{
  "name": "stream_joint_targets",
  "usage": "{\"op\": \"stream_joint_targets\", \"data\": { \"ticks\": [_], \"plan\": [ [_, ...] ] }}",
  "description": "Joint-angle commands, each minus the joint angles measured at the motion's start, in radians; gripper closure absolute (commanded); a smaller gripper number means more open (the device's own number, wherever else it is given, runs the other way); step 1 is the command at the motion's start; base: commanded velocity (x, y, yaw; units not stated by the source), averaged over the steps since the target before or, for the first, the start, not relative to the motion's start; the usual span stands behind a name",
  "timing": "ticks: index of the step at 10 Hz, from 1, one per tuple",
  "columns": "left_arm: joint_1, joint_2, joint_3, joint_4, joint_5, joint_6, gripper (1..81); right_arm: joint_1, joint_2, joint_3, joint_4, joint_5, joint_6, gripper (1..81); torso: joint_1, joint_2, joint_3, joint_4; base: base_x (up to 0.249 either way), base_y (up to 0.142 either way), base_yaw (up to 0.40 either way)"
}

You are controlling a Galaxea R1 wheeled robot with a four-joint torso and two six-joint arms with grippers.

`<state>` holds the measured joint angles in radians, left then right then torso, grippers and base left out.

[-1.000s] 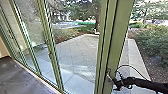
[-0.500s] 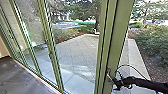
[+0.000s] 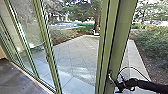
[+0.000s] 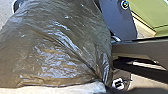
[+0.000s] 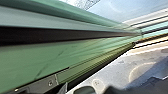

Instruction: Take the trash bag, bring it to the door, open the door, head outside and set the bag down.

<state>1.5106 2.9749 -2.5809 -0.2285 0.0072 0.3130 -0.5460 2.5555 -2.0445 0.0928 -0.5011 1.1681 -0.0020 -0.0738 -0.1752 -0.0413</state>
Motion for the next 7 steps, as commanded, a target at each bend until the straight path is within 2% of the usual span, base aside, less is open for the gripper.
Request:
{"op": "stream_joint_targets", "data": {
  "ticks": [1,5,7],
  "plan": [
    [-0.036,-0.005,0.005,-0.009,0.069,0.003,81.1,0.056,0.128,-0.048,-0.076,-0.151,0.047,1.0,0.002,0.0,0.0,0.0,0.144,0.0,0.0],
    [-0.034,-0.006,0.005,-0.009,0.071,0.003,81.1,0.069,0.091,-0.055,-0.073,-0.143,0.047,1.0,0.002,0.0,0.0,0.0,0.142,0.0,0.0],
    [-0.034,-0.007,0.005,-0.009,0.073,0.003,81.1,0.069,0.048,-0.04,-0.062,-0.103,0.047,1.0,0.005,0.002,-0.002,0.0,0.125,0.0,0.0]
  ]
}}
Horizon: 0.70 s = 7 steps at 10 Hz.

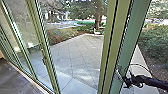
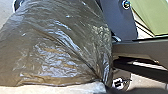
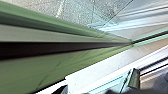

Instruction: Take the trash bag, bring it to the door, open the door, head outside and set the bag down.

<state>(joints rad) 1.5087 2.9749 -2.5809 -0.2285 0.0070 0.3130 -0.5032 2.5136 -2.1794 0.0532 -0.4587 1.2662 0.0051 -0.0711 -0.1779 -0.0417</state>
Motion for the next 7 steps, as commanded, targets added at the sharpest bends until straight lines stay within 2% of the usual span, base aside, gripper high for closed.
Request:
{"op": "stream_joint_targets", "data": {
  "ticks": [1,2,4,5,7],
  "plan": [
    [-0.031,-0.006,0.005,-0.009,0.073,0.003,81.1,0.037,0.049,0.127,-0.021,-0.121,-0.05,1.0,0.0,0.0,0.0,0.0,0.0,0.0,0.0],
    [-0.029,-0.006,0.005,-0.008,0.073,0.003,81.1,0.051,0.01,0.158,-0.012,-0.118,-0.05,1.0,0.002,0.001,-0.001,0.0,0.0,0.0,0.0],
    [-0.026,-0.006,0.005,-0.008,0.073,0.003,81.1,0.089,-0.145,0.335,0.008,0.006,-0.048,1.0,0.004,0.003,-0.003,0.001,0.0,0.0,0.0],
    [-0.025,-0.006,0.005,-0.005,0.073,0.005,81.1,0.119,-0.21,0.406,0.007,0.017,-0.047,1.0,0.005,0.004,-0.004,0.002,0.0,0.0,0.0],
    [-0.021,-0.003,0.005,-0.002,0.071,0.005,81.1,0.154,-0.284,0.471,0.005,0.022,-0.047,1.0,0.007,0.006,-0.005,0.002,0.0,0.0,0.0]
  ]
}}
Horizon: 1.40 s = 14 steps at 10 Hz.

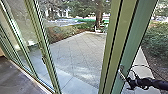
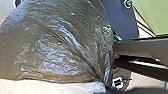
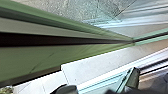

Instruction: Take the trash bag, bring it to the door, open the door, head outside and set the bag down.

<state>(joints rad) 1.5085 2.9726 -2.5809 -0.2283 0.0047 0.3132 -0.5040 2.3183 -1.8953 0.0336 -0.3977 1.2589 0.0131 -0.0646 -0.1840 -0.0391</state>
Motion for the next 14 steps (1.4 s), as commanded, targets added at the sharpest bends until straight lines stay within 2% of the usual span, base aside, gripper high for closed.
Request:
{"op": "stream_joint_targets", "data": {
  "ticks": [1,3,4,6,7,9,12,14],
  "plan": [
    [-0.021,0.001,0.005,0.001,0.074,0.004,81.1,0.176,-0.112,0.2,0.019,-0.041,-0.041,1.0,0.0,0.0,0.0,0.0,0.0,0.0,0.0],
    [-0.014,0.001,0.005,0.003,0.069,0.006,81.1,0.213,-0.124,0.194,-0.026,-0.055,-0.041,1.0,0.0,0.0,0.0,0.0,0.0,0.0,0.0],
    [-0.012,0.001,0.005,0.003,0.069,0.006,81.1,0.247,-0.12,0.193,-0.089,-0.058,-0.041,1.0,0.0,0.0,0.0,0.001,0.0,0.0,0.0],
    [-0.006,-0.001,0.005,0.004,0.067,0.007,81.1,0.297,-0.123,0.19,-0.208,-0.191,-0.039,1.0,-0.002,0.0,-0.001,0.001,0.0,0.0,0.0],
    [-0.003,-0.001,0.005,0.006,0.067,0.009,81.1,0.299,-0.13,0.19,-0.27,-0.208,-0.035,1.0,-0.004,-0.001,0.0,0.0,0.0,0.0,0.0],
    [0.0,0.0,0.005,0.006,0.067,0.01,81.1,0.325,-0.167,0.237,-0.29,-0.214,-0.038,1.0,-0.007,-0.003,0.0,0.0,0.0,0.0,0.0],
    [0.002,0.004,0.005,0.006,0.067,0.012,81.1,0.373,-0.213,0.323,-0.379,-0.221,-0.038,1.0,-0.008,-0.002,-0.001,0.001,0.0,0.0,0.0],
    [0.002,0.007,0.005,0.006,0.067,0.014,81.1,0.423,-0.251,0.414,-0.442,-0.268,-0.033,1.0,-0.006,-0.001,-0.002,0.001,0.0,0.0,0.0]
  ]
}}
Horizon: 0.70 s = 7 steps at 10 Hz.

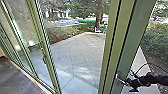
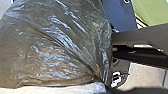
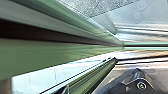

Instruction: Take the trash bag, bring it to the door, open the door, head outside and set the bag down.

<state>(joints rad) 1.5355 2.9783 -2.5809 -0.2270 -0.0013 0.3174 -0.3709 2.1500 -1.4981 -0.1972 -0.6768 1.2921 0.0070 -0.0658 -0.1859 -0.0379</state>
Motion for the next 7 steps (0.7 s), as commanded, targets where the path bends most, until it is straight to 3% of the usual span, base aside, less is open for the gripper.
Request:
{"op": "stream_joint_targets", "data": {
  "ticks": [1,4,7],
  "plan": [
    [-0.025,0.002,0.005,0.005,0.073,0.009,81.1,0.31,-0.1,0.062,-0.237,-0.018,-0.066,1.0,0.0,0.0,0.0,0.0,0.0,0.0,0.0],
    [-0.022,0.002,0.005,0.006,0.072,0.009,81.1,0.318,-0.137,0.133,-0.349,-0.041,-0.066,1.0,0.001,0.0,0.0,0.0,0.0,0.0,0.0],
    [-0.022,0.007,0.005,0.006,0.073,0.009,81.1,0.319,-0.168,0.171,-0.426,-0.121,-0.065,1.0,0.001,0.0,0.0,0.0,0.0,0.0,0.0]
  ]
}}
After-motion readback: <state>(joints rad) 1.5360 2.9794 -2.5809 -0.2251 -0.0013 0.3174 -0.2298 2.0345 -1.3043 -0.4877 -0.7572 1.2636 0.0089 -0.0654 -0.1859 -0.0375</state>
